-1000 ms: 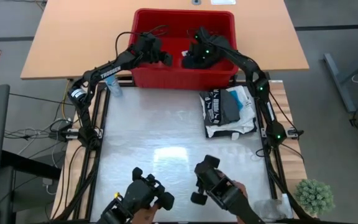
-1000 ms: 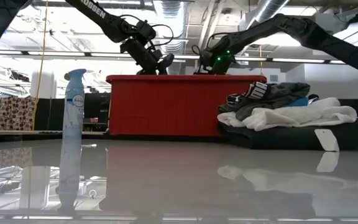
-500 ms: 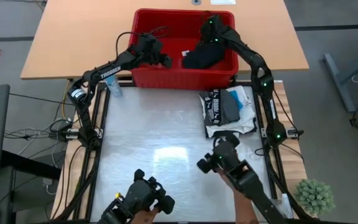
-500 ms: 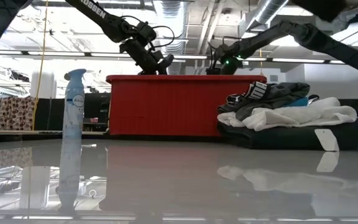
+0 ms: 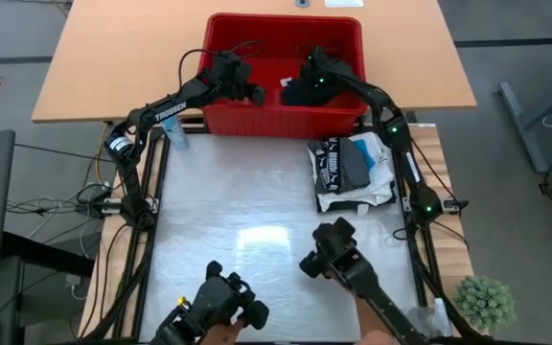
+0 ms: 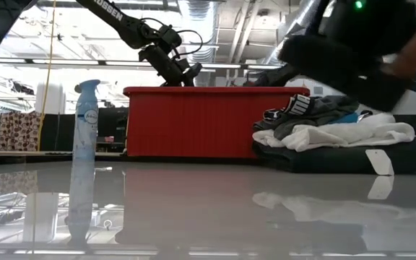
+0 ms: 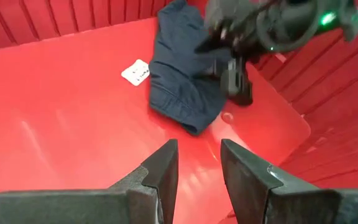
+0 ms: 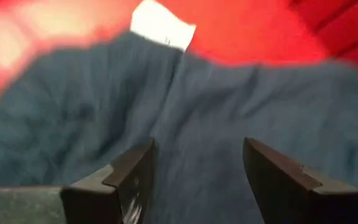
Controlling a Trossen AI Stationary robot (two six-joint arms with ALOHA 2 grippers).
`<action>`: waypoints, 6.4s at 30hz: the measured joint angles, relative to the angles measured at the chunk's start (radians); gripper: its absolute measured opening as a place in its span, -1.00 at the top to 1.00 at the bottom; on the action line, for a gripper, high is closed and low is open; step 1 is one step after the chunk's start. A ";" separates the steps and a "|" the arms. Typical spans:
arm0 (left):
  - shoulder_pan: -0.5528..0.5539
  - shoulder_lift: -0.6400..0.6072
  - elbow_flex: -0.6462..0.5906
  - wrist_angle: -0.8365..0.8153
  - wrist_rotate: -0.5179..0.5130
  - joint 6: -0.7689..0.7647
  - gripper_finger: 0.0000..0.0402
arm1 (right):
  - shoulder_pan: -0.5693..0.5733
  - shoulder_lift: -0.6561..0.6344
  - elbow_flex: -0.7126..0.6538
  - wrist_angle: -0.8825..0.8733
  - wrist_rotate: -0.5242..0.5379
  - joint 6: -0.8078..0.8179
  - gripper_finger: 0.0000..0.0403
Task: Fold laundry
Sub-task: Fold the black shorts
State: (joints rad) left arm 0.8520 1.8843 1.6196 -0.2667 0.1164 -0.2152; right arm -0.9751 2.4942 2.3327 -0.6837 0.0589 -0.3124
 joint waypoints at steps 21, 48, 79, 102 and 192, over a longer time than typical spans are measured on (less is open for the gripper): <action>0.000 0.000 0.000 -0.008 -0.024 -0.017 0.45 | -0.016 0.067 0.013 -0.166 0.056 -0.041 0.84; 0.001 -0.001 0.000 0.063 -0.098 0.057 0.45 | -0.011 -0.432 0.020 -0.034 -0.152 0.119 0.84; -0.215 -0.442 0.537 -0.677 0.022 0.057 0.46 | 0.634 -0.518 -0.001 -0.476 -0.569 -0.035 0.84; -1.052 -0.582 0.534 -0.897 -0.428 -0.104 0.46 | 1.058 -0.066 -0.002 -0.193 -0.446 0.223 0.50; -1.557 0.262 0.007 -0.430 -0.482 -0.267 0.45 | 2.179 -1.083 -0.902 -0.875 0.785 2.040 -0.40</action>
State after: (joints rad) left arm -0.7049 2.1468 1.6264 -0.6972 -0.3653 -0.4817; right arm 1.2041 1.4113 1.4311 -1.5588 0.8436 1.7275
